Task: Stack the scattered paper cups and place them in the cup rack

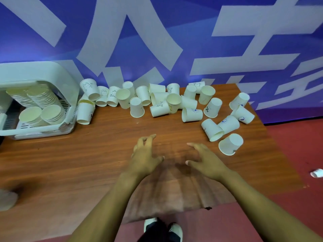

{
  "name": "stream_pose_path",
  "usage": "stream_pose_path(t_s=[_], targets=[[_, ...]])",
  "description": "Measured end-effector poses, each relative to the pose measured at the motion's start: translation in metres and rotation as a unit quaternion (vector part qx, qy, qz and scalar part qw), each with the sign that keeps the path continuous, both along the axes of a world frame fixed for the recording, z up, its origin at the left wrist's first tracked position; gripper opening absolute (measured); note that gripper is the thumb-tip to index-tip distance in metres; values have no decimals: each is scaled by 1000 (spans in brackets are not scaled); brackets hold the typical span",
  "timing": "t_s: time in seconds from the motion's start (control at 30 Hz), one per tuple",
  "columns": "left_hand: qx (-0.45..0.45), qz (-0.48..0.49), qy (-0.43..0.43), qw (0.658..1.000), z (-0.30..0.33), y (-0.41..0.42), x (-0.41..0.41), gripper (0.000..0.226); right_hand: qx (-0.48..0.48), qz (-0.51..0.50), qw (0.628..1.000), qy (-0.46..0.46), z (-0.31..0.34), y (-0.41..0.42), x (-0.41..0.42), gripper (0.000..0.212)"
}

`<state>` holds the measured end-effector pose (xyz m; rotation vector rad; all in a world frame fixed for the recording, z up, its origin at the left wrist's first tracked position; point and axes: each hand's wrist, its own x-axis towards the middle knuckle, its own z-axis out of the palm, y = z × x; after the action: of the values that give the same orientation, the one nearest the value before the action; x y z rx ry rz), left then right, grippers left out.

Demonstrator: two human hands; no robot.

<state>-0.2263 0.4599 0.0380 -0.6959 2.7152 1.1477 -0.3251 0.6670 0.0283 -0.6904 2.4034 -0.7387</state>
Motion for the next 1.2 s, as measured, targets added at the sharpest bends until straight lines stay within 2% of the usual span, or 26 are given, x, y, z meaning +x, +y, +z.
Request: stream_pose_path(t_s=[0.17, 0.3, 0.5, 0.6, 0.7, 0.8, 0.93, 1.0, 1.1, 1.2], targets=[[33, -34, -11, 999, -4, 11, -25, 79, 24, -58, 998, 9, 1, 20, -24, 65], [10, -51, -34, 998, -6, 21, -39, 81, 47, -80, 995, 48, -2, 39, -44, 65], [-63, -83, -52, 993, -11, 52, -75, 79, 145, -92, 972, 161, -6, 74, -91, 75], [-118, -106, -76, 984, -19, 82, -100, 80, 177, -64, 972, 143, -14, 94, -112, 85], [-189, -131, -108, 967, -29, 115, -130, 83, 137, -40, 986, 91, -26, 120, -133, 90], [-269, -158, -98, 945, -35, 139, -160, 85, 73, -38, 996, 43, -41, 139, -149, 90], [-336, -211, -89, 914, -44, 163, -187, 74, -24, -45, 999, 1, -60, 152, -157, 67], [-365, -245, -102, 893, -49, 170, -197, 71, -36, -44, 998, -21, -66, 155, -159, 61], [-398, -285, -122, 863, -57, 177, -210, 68, -40, -37, 998, -36, -76, 159, -160, 66], [-416, -286, -111, 856, -61, 181, -219, 64, -32, -31, 998, -46, -82, 161, -160, 70]])
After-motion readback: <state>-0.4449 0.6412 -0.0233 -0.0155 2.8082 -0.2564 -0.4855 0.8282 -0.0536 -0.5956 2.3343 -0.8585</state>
